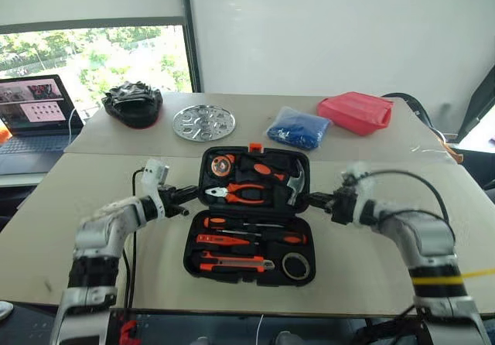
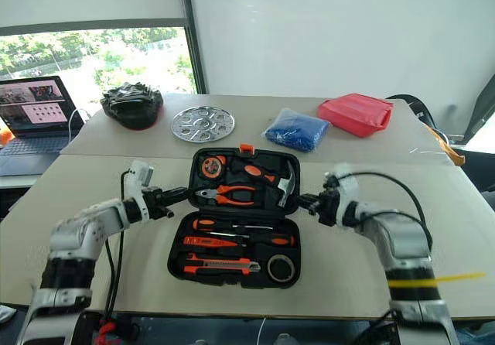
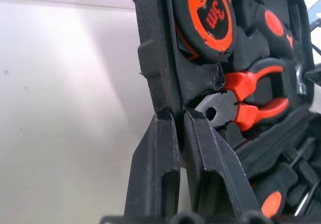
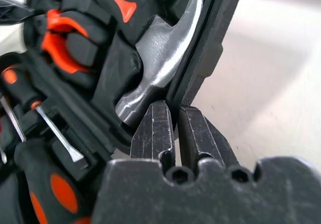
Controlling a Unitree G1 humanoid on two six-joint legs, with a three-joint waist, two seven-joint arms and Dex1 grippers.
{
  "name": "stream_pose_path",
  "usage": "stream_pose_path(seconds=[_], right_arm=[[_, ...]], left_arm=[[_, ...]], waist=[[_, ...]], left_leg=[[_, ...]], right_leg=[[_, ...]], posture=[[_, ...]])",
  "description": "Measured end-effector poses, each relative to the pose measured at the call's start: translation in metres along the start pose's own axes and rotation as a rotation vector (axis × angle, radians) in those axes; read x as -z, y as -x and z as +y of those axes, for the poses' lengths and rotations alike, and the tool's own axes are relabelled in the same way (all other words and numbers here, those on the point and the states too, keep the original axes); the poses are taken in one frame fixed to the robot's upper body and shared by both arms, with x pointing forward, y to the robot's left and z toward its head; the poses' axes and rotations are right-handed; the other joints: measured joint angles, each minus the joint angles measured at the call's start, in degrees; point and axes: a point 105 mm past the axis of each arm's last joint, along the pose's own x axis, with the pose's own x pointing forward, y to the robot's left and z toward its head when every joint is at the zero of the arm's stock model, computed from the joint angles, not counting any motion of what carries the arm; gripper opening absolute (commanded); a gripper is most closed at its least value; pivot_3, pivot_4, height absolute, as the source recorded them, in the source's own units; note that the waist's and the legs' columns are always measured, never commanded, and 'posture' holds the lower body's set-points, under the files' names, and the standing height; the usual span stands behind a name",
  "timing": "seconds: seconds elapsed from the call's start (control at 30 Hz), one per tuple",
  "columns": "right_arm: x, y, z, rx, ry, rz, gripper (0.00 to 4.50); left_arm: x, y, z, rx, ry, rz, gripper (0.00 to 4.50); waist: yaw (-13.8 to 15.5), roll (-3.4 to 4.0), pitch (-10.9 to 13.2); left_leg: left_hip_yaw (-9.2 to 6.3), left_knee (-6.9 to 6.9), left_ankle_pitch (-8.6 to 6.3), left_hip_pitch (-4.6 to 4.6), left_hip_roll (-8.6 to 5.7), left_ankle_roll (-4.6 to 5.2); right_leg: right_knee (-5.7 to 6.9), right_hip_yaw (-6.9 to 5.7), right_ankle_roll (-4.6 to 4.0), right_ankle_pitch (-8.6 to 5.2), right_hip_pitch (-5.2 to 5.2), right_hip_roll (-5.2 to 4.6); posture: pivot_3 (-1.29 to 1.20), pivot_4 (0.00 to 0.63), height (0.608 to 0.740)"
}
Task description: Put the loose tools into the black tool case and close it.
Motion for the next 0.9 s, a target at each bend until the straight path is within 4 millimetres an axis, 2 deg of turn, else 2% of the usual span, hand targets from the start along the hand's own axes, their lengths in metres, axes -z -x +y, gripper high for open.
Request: stream_pose_path(seconds=[0.1,0.27,0.37,0.43,0.5,0.57,0.6,0.63,0.77,0.83,0.87,0.9], right_arm=[[0.006,0.009,0.007,-0.011,0.180,-0.072,0.00],[0.016,0.022,0.020,-0.002,0.506,-0.191,0.00],[0.021,0.028,0.023,0.010,0.619,-0.229,0.00],[0.025,0.033,0.026,0.014,0.690,-0.251,0.00],[0.028,0.037,0.029,-0.012,0.731,-0.259,0.91],[0.031,0.041,0.035,-0.069,0.797,-0.246,1.51],[0.032,0.042,0.037,-0.087,0.827,-0.245,1.80],[0.034,0.044,0.040,-0.108,0.877,-0.247,2.16],[0.040,0.046,0.043,-0.164,1.012,-0.231,3.55],[0.036,0.046,0.042,-0.180,1.080,-0.243,4.23],[0.034,0.047,0.041,-0.188,1.108,-0.244,4.44],[0.032,0.049,0.041,-0.198,1.138,-0.249,4.44]], left_arm=[[0.005,0.007,-0.007,0.026,-0.088,-0.068,0.02],[0.014,0.022,-0.018,0.046,-0.387,-0.155,0.02],[0.019,0.029,-0.025,0.061,-0.545,-0.165,0.02],[0.024,0.033,-0.030,0.078,-0.587,-0.173,0.02],[0.029,0.038,-0.033,0.095,-0.645,-0.169,0.00],[0.032,0.043,-0.036,0.116,-0.702,-0.165,0.00],[0.033,0.044,-0.036,0.121,-0.721,-0.164,0.79],[0.036,0.047,-0.038,0.134,-0.755,-0.159,1.01],[0.041,0.049,-0.040,0.170,-0.830,-0.144,2.61],[0.044,0.051,-0.040,0.184,-0.847,-0.136,2.70],[0.043,0.052,-0.040,0.188,-0.856,-0.134,2.70],[0.042,0.053,-0.039,0.192,-0.864,-0.126,2.70]], waist=[[0.0,0.00,0.0],[0.0,-0.01,0.0],[0.0,-0.01,0.0],[0.0,0.00,0.0],[0.0,0.00,0.0],[-0.1,0.00,0.0],[-0.1,0.00,0.0],[-0.1,0.00,0.0],[-0.2,0.00,0.0],[-0.3,0.00,0.0],[-0.4,0.00,0.0],[-0.5,0.00,0.0]], left_leg=[[0.05,0.02,0.00,0.02,-0.02,0.00],[0.07,0.03,0.02,0.21,0.02,-0.03],[0.09,0.02,0.03,0.47,0.03,-0.03],[0.08,-0.01,0.01,0.71,0.04,-0.01],[0.08,-0.03,0.00,0.83,0.07,0.00],[0.08,-0.04,0.00,0.98,0.09,0.01],[0.08,-0.04,0.00,1.04,0.09,0.01],[0.09,-0.03,0.00,1.07,0.09,0.01],[0.11,0.03,0.01,1.11,0.08,0.01],[0.13,0.03,0.02,1.16,0.08,0.01],[0.12,0.02,0.02,1.18,0.10,0.01],[0.12,0.00,0.01,1.19,0.13,0.02]], right_leg=[[-0.16,0.04,0.03,0.02,0.02,-0.01],[-0.31,0.06,-0.05,0.07,0.15,0.06],[-0.34,0.08,-0.06,0.07,0.39,0.07],[-0.41,0.07,-0.05,0.07,0.65,0.07],[-0.48,0.06,-0.05,0.07,0.82,0.08],[-0.50,0.06,-0.05,0.06,0.97,0.10],[-0.50,0.06,-0.05,0.06,1.01,0.11],[-0.49,0.07,-0.05,0.06,1.04,0.11],[-0.41,0.10,-0.05,0.07,1.07,0.11],[-0.37,0.13,-0.05,0.07,1.09,0.13],[-0.37,0.13,-0.06,0.07,1.10,0.15],[-0.37,0.13,-0.06,0.07,1.10,0.18]], posture=[[0.00,0.150,0.740],[0.00,0.150,0.740],[0.00,0.150,0.740],[0.00,0.150,0.740],[0.00,0.150,0.740],[0.00,0.150,0.740],[0.00,0.150,0.740],[0.00,0.150,0.740],[0.00,0.150,0.740],[0.00,0.150,0.740],[0.00,0.150,0.740],[0.00,0.150,0.740]])
